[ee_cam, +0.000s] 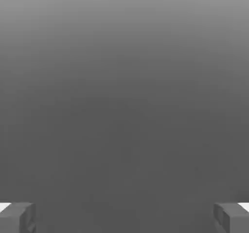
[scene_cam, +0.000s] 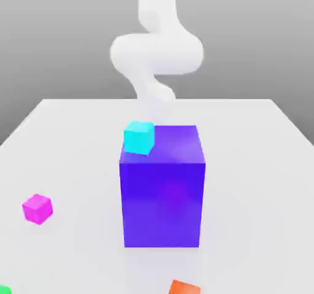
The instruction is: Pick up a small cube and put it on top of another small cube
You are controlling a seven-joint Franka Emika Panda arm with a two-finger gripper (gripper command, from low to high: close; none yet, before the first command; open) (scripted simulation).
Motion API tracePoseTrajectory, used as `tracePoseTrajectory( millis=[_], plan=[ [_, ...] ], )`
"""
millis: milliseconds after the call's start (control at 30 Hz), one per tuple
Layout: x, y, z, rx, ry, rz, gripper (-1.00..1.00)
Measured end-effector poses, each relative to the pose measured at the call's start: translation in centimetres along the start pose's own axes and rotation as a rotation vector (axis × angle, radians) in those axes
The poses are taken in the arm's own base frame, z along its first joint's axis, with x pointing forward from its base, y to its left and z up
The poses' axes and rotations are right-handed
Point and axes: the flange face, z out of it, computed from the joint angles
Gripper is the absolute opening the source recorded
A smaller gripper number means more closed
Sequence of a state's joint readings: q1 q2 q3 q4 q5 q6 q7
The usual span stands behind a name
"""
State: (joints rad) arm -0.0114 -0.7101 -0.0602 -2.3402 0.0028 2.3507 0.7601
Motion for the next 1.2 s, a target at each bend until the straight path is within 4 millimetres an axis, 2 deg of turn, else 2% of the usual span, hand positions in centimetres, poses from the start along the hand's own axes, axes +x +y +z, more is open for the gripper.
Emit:
tracePoseTrajectory(
  millis=[167,267,367,533,600,733,800,1000,1033,1200],
  plan=[
    [2.7,7.9,11.0,-0.129,-0.097,0.073,0.0],
    [3.0,13.5,16.5,-0.205,-0.149,0.12,0.0],
    [2.5,19.8,21.0,-0.283,-0.198,0.17,0.0],
    [-0.2,30.9,26.4,-0.418,-0.276,0.256,0.0],
    [-1.6,36.1,27.4,-0.479,-0.3,0.307,0.0],
    [-6.0,44.4,28.6,-0.593,-0.362,0.367,0.0],
    [-7.2,46.0,29.5,-0.613,-0.373,0.368,0.0],
    [-9.7,48.8,33.2,-0.619,-0.378,0.37,0.0],
    [-10.0,49.0,33.6,-0.619,-0.379,0.371,-1.0],
    [-10.0,49.0,33.6,-0.619,-0.38,0.372,-1.0]
  ],
)
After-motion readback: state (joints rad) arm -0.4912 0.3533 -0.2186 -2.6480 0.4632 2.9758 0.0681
